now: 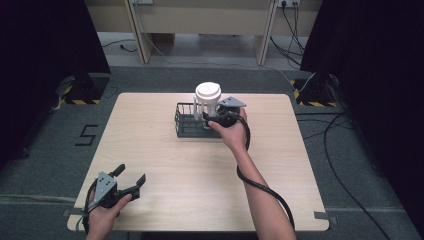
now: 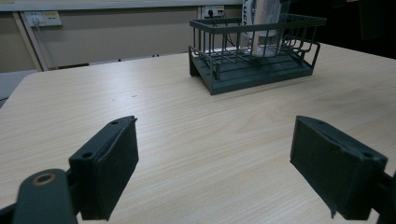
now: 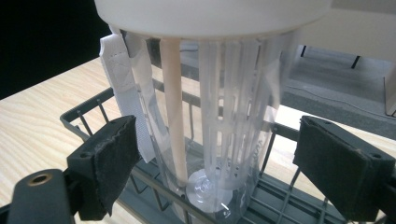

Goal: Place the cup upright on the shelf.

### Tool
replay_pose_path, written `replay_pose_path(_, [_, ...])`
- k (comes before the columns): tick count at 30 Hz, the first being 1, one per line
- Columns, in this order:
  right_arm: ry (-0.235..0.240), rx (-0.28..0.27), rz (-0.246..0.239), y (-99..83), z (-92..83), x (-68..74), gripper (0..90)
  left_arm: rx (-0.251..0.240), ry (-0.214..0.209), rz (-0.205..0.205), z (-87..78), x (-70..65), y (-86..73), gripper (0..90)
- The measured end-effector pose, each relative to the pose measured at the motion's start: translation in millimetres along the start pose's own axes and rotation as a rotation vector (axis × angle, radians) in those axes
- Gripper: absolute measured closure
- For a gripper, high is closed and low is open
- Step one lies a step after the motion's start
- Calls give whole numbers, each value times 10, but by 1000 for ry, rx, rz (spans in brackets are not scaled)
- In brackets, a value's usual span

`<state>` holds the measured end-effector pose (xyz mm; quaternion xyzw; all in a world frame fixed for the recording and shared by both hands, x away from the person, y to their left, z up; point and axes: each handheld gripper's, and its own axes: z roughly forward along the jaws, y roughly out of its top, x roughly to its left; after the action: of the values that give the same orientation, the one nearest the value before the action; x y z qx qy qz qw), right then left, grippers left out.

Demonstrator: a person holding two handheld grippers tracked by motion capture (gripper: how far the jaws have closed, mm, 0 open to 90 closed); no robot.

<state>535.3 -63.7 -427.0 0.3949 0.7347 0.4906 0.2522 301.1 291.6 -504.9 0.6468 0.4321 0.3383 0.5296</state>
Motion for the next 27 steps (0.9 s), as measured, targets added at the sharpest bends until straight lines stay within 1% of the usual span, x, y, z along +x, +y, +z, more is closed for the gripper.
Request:
replay_pose_path(9, [7,8,-8,-37,-124,-16,145,1,2,2,-2,0,0,146])
replay_pose_path(14, [6,-3,-12,-41,-203,-26,147,2,2,2,-1,-2,-1,146])
replay_pose_path(27, [2,-8,-10,-100,-403,-79,156,6,2,4,1,-4,-3,146])
